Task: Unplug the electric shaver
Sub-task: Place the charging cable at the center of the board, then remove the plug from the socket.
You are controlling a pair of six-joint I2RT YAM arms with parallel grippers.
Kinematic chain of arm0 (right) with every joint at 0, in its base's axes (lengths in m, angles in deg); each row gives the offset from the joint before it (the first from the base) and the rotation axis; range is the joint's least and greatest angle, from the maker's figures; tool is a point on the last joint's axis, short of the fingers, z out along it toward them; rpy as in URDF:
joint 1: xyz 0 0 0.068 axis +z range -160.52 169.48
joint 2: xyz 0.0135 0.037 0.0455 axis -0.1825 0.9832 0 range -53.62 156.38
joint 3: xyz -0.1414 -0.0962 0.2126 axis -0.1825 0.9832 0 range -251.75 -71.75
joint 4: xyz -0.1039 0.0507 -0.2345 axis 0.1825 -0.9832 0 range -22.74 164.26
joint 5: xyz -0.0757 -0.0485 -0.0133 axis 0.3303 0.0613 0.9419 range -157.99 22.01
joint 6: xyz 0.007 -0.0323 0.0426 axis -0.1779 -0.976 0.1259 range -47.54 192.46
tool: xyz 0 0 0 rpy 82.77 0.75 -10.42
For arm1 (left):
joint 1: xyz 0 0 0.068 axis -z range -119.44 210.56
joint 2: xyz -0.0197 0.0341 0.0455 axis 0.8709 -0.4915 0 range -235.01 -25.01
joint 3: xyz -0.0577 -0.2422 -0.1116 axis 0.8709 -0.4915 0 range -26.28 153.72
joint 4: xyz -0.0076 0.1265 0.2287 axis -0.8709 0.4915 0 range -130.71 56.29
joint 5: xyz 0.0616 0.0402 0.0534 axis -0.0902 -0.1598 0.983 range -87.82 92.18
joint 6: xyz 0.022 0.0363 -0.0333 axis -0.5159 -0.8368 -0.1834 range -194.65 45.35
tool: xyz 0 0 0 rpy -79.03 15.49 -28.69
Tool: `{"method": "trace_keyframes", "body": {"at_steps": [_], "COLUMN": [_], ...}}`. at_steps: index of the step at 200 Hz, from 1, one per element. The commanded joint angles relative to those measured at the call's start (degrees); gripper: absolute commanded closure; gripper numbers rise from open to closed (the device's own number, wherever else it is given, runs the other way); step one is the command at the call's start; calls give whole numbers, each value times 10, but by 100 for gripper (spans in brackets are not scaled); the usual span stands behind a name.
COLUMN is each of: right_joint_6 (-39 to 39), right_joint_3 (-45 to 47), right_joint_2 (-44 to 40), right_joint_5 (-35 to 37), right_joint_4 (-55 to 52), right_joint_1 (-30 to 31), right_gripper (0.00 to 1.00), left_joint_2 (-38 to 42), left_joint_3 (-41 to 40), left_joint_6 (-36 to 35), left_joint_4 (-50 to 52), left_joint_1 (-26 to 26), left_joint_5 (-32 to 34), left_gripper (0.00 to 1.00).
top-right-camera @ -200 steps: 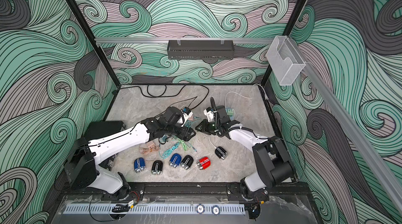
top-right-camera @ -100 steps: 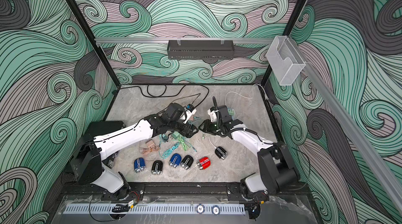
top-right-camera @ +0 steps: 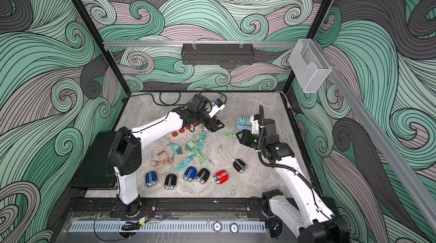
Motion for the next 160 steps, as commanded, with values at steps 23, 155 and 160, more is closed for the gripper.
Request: {"method": "trace_keyframes", "body": {"at_steps": [23, 155, 160], "right_joint_6": [15, 5, 5], "right_joint_3": [10, 4, 4], "right_joint_2": [-62, -130, -130], "right_joint_5": [11, 5, 5], "right_joint_4": [-42, -103, -104], "right_joint_1": [-35, -73, -74], "right_gripper": [57, 57, 57], "left_joint_2": [-114, -349, -353], "left_joint_3": [136, 359, 365], "left_joint_6": [-86, -31, -31], "left_joint_4": [17, -88, -87], "left_joint_1": [-19, -9, -6], "left_joint_5": [-63, -220, -221], "left_gripper": [27, 35, 35]}}
